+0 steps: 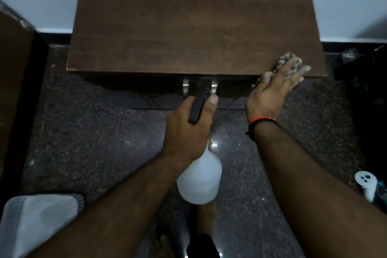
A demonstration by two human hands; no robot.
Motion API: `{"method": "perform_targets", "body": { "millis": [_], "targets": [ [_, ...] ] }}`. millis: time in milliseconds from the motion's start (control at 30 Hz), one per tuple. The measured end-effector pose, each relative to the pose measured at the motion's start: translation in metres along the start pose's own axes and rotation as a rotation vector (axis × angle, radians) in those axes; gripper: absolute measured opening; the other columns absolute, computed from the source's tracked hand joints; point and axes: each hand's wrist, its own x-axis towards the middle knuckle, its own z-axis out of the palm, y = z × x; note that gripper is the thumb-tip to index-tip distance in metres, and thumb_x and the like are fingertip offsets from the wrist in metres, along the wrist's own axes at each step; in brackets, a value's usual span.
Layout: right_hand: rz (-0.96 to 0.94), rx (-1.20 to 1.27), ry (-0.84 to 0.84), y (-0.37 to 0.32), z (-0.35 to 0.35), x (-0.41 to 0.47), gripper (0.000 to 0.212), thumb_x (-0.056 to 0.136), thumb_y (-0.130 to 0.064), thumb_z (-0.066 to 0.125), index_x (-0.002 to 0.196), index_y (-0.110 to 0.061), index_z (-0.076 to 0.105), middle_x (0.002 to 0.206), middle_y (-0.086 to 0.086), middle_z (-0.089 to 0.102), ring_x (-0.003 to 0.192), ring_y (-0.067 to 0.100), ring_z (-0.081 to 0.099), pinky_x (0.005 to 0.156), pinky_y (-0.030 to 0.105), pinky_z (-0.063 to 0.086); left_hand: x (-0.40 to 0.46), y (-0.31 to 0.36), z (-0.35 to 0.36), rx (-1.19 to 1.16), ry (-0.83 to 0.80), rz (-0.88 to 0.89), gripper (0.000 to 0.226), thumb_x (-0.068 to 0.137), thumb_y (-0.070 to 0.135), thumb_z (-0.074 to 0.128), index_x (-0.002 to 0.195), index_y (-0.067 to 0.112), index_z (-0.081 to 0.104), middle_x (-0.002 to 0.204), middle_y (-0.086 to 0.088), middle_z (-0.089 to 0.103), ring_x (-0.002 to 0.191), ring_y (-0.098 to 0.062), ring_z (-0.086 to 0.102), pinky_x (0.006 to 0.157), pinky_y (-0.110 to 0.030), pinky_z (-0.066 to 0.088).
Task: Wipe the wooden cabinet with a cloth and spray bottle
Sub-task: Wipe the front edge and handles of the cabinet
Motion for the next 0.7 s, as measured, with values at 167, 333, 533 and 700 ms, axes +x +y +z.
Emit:
{"method": "perform_targets", "body": {
  "millis": [167, 333, 533, 700],
  "targets": [
    [-0.114, 0.087, -0.098, -0.026, 0.040, -0.048, 0.077, 0.090, 0.001, 0.035, 0.157, -0.001, -0.003, 0.158, 0.031, -0.025, 0.149, 0.049, -0.016, 0.122, 0.057, 0.017, -0.005, -0.030, -0.024, 0.011, 0.086, 0.005, 0.057, 0.096, 0.061, 0.056, 0.083, 0.006, 0.061, 0.075, -0.017, 0.072, 0.047, -0.028, 0.068, 0.054, -0.052, 0.059],
    [-0.303, 0.078, -0.145, -0.041, 0.069, -0.086, 0.074, 0.090, 0.011, 0.037, 0.157, -0.002, 0.008, 0.160, 0.033, -0.014, 0.148, 0.050, -0.017, 0.123, 0.024, -0.007, 0.000, -0.053, -0.042, -0.012, 0.135, 0.002, 0.069, 0.084, 0.074, 0.049, 0.087, 0.006, 0.062, 0.078, -0.018, 0.071, 0.052, -0.033, 0.069, 0.057, -0.053, 0.059],
    [-0.728, -0.075, -0.168, -0.035, 0.103, -0.103, 0.087, 0.072, 0.023, 0.064, 0.150, -0.004, 0.036, 0.155, 0.037, 0.022, 0.143, 0.042, -0.006, 0.099, -0.001, 0.005, 0.010, -0.083, -0.052, -0.026, 0.176, 0.055, 0.067, 0.086, 0.071, 0.049, 0.084, 0.005, 0.063, 0.073, -0.016, 0.070, 0.058, -0.037, 0.069, 0.060, -0.054, 0.059],
    [-0.911, -0.211, -0.186, 0.010, 0.116, -0.088, 0.083, 0.084, 0.020, 0.054, 0.154, -0.019, 0.031, 0.159, 0.023, 0.025, 0.149, 0.019, -0.019, 0.112, 0.026, 0.039, 0.015, -0.103, -0.041, -0.009, 0.188, 0.066, 0.062, 0.089, 0.067, 0.049, 0.085, 0.007, 0.065, 0.071, -0.009, 0.072, 0.055, -0.028, 0.069, 0.059, -0.053, 0.059]
  ]
}}
